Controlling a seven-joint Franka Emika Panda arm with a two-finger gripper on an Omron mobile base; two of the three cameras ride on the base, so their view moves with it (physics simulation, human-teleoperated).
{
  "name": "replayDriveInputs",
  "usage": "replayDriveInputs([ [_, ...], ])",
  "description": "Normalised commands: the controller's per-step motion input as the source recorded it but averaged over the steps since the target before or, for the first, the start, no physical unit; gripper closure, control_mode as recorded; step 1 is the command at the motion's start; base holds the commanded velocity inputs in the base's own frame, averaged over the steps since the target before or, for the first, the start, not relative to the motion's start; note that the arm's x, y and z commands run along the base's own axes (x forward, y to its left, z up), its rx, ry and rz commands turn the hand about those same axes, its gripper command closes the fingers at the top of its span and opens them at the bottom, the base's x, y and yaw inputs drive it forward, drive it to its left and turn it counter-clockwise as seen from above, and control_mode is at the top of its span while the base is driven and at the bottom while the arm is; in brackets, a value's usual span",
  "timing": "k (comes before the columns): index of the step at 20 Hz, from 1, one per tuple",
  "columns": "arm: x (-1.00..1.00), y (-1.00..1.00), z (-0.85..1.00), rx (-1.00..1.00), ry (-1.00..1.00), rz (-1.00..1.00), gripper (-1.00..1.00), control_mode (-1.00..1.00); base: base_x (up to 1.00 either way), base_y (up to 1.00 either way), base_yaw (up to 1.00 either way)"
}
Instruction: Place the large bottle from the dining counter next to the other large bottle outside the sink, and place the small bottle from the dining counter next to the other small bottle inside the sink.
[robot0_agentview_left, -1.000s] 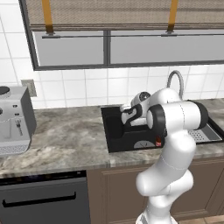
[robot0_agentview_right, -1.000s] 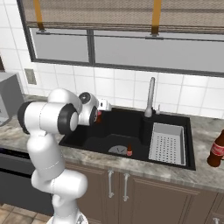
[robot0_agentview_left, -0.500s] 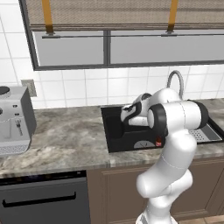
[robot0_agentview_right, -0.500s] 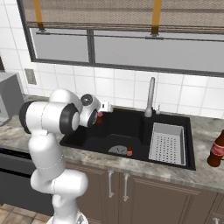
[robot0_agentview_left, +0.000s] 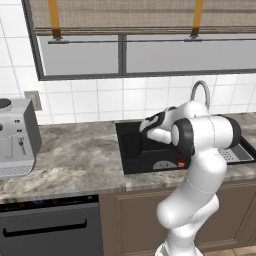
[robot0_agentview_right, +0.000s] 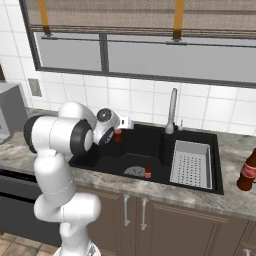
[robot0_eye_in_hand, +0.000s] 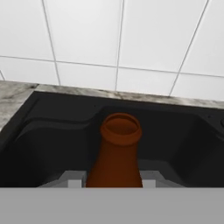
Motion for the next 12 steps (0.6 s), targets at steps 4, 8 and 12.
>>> replayDriveInputs([
  [4,-0.12,-0.35,-0.15,0.00,-0.01,0.02,1.00,-1.00,0.00,0.00,0.00],
  [8,-0.14,-0.34,-0.17,0.00,-0.01,0.02,1.00,-1.00,0.00,0.00,0.00],
  [12,-0.14,-0.32,-0.15,0.00,0.00,0.03,1.00,-1.00,0.00,0.00,0.00],
])
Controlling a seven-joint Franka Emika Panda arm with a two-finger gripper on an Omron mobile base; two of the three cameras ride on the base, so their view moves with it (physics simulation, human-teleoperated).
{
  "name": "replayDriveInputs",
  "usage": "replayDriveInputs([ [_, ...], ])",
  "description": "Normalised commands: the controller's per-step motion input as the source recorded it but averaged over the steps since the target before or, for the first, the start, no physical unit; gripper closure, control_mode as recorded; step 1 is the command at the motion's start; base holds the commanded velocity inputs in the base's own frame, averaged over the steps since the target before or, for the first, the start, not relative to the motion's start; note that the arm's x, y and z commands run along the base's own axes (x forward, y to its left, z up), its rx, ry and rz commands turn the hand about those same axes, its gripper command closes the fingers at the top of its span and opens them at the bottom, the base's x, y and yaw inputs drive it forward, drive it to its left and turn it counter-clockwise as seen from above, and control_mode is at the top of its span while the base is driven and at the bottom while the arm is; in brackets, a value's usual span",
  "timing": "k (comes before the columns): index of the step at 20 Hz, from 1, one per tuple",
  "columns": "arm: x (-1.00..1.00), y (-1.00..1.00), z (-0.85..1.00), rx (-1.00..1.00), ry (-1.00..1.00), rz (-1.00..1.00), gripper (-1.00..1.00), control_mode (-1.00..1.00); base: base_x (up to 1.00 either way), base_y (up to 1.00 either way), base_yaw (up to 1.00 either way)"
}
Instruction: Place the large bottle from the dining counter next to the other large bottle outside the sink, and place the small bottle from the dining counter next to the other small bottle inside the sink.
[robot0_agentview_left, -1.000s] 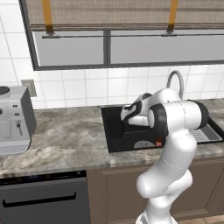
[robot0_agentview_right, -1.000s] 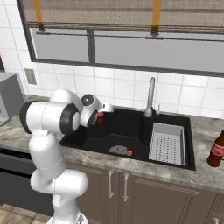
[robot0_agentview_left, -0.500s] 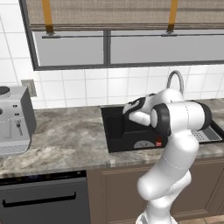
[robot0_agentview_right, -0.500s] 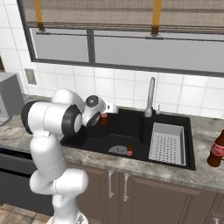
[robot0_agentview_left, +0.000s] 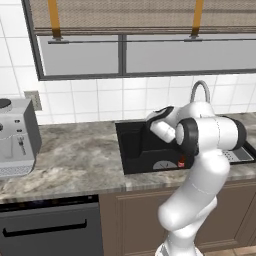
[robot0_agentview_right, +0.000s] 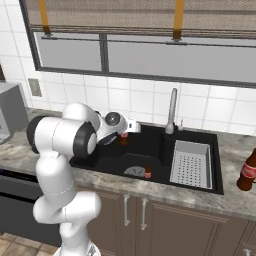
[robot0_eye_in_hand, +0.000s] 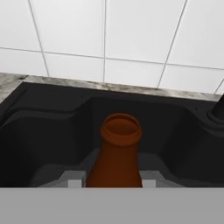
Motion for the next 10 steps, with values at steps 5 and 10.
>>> replayDriveInputs([
  [5,-0.11,-0.23,-0.15,0.00,-0.02,0.03,1.00,-1.00,0.00,0.00,0.00],
  [10,-0.08,-0.09,-0.20,0.00,-0.06,0.02,1.00,-1.00,0.00,0.00,0.00],
])
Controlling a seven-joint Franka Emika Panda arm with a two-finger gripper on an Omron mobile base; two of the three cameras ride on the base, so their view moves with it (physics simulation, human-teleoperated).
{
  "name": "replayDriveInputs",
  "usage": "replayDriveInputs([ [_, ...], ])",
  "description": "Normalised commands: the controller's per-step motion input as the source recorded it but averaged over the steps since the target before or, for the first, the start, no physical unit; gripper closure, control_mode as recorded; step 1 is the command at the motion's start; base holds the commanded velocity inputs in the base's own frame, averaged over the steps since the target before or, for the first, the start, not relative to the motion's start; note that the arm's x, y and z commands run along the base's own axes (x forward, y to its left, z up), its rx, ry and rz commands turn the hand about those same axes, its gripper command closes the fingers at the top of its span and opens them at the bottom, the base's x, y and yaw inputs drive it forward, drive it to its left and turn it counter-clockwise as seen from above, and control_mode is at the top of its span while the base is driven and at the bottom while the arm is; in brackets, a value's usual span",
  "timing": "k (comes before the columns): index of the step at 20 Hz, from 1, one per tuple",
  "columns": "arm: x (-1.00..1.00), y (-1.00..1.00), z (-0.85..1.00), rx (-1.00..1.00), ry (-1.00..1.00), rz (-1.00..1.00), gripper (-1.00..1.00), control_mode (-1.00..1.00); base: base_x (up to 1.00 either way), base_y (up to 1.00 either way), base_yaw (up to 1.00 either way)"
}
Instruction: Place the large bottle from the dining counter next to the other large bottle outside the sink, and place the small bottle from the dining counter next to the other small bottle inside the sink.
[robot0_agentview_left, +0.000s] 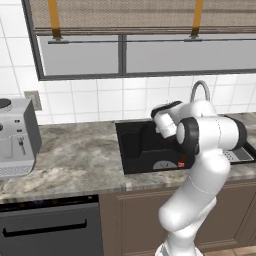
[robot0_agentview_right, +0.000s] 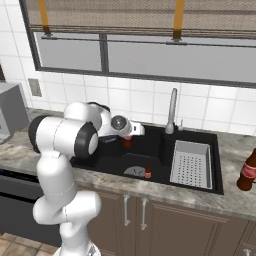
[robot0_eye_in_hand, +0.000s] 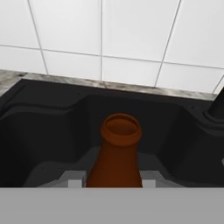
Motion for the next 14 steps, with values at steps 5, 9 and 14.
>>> replayDriveInputs([
  [5,-0.01,0.00,-0.21,0.00,-0.07,0.00,1.00,-1.00,0.00,0.00,0.00],
  [9,0.00,0.00,-0.25,0.00,-0.06,0.00,1.00,-1.00,0.00,0.00,0.00],
  [14,0.00,0.00,-0.28,0.00,-0.04,0.00,1.00,-1.00,0.00,0.00,0.00],
])
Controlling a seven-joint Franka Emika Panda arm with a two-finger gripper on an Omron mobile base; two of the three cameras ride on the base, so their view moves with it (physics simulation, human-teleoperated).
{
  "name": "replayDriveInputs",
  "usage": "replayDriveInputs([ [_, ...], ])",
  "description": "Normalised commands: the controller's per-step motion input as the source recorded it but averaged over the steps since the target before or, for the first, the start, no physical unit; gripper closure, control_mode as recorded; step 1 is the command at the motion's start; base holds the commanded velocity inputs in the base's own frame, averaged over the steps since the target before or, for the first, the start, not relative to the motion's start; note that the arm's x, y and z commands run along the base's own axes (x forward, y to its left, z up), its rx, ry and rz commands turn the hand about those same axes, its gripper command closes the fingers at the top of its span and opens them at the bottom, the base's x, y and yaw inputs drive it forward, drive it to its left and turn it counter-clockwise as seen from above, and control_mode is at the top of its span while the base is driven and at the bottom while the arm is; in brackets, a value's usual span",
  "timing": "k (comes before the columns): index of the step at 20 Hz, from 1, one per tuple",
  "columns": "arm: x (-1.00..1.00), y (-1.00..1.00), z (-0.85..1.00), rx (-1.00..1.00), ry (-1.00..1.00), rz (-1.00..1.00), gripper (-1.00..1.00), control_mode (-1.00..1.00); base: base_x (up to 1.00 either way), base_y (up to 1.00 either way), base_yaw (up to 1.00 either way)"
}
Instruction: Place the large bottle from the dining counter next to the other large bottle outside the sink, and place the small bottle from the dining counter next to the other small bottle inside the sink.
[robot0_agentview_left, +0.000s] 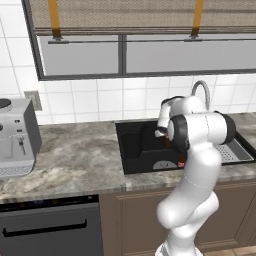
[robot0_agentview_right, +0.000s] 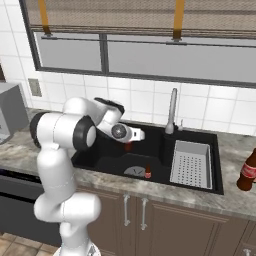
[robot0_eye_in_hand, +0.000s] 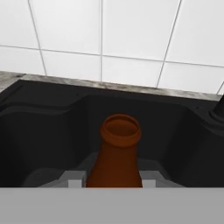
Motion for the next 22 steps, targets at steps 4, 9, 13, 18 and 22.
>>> replayDriveInputs([
  [4,-0.01,0.00,-0.21,0.00,-0.03,0.00,1.00,-1.00,0.00,0.00,0.00],
  [9,0.00,-0.01,-0.15,0.00,-0.04,0.00,1.00,-1.00,0.00,0.00,0.00],
  [13,0.00,-0.07,-0.14,-0.01,-0.03,0.00,1.00,-1.00,0.00,0.00,0.00],
  [18,0.00,-0.16,-0.12,-0.05,-0.02,0.00,1.00,-1.00,0.00,0.00,0.00],
  [22,0.00,-0.26,0.00,-0.03,-0.01,0.00,1.00,-1.00,0.00,0.00,0.00],
])
